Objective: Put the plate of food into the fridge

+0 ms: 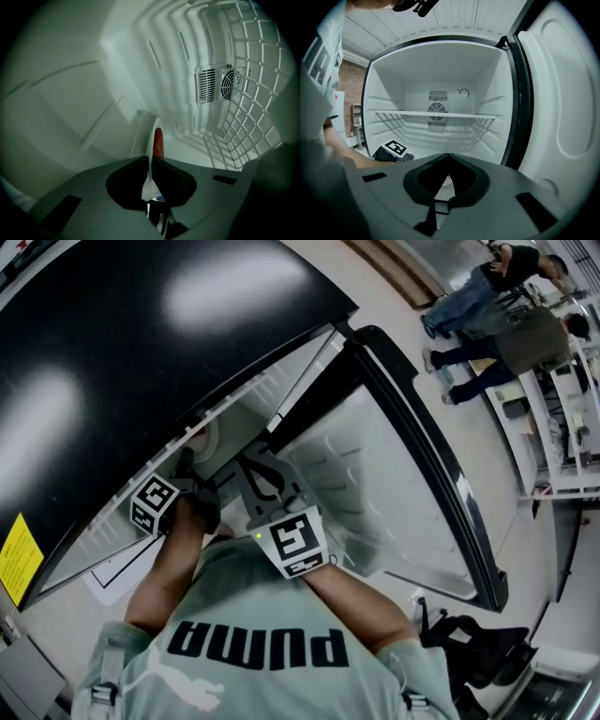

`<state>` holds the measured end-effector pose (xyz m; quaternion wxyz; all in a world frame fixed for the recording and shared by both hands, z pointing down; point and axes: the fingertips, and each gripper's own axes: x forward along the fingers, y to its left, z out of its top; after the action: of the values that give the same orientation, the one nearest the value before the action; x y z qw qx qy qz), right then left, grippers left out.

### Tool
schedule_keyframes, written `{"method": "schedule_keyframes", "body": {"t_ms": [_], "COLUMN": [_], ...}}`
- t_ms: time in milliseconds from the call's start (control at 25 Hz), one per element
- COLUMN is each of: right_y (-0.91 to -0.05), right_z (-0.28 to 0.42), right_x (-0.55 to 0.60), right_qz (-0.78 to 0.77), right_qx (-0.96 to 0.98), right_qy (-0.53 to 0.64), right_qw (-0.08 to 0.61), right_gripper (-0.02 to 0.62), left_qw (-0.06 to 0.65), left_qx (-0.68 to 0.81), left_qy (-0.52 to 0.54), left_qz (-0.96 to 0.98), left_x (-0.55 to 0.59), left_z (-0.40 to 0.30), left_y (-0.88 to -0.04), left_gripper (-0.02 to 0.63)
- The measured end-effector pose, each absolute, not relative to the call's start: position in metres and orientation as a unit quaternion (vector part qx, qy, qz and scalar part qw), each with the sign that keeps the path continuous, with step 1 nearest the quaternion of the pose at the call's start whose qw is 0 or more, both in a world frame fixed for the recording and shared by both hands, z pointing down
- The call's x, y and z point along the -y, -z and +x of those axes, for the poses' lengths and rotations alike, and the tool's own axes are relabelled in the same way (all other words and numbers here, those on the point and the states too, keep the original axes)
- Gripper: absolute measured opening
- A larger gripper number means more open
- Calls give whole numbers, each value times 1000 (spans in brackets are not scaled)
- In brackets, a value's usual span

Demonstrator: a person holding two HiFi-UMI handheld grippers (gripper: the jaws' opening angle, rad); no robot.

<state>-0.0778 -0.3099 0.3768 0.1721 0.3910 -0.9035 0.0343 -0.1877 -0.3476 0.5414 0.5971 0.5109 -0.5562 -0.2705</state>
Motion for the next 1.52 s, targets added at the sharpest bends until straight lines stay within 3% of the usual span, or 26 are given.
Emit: {"method": "schedule_keyframes", "body": {"t_ms": [600, 920, 1520], "right_y": [-374, -375, -376], "right_z": [-72, -67, -61], "right_x": [306, 301, 291], "right_qz": [404, 406, 401], "right_qx": [901, 901, 903], "right_qy": [-36, -44, -62], "right_qw": [153, 149, 144], "right_gripper": [5, 5, 5], "left_qw": [581, 538, 454], "left_qx": [596, 630, 661], "left_qy": [216, 149, 22], "left_qz": [510, 540, 597], "left_x": [353, 355, 352], "left_z": [-190, -187, -176], "left_y": [-546, -544, -538], "left_gripper": [26, 28, 117]}}
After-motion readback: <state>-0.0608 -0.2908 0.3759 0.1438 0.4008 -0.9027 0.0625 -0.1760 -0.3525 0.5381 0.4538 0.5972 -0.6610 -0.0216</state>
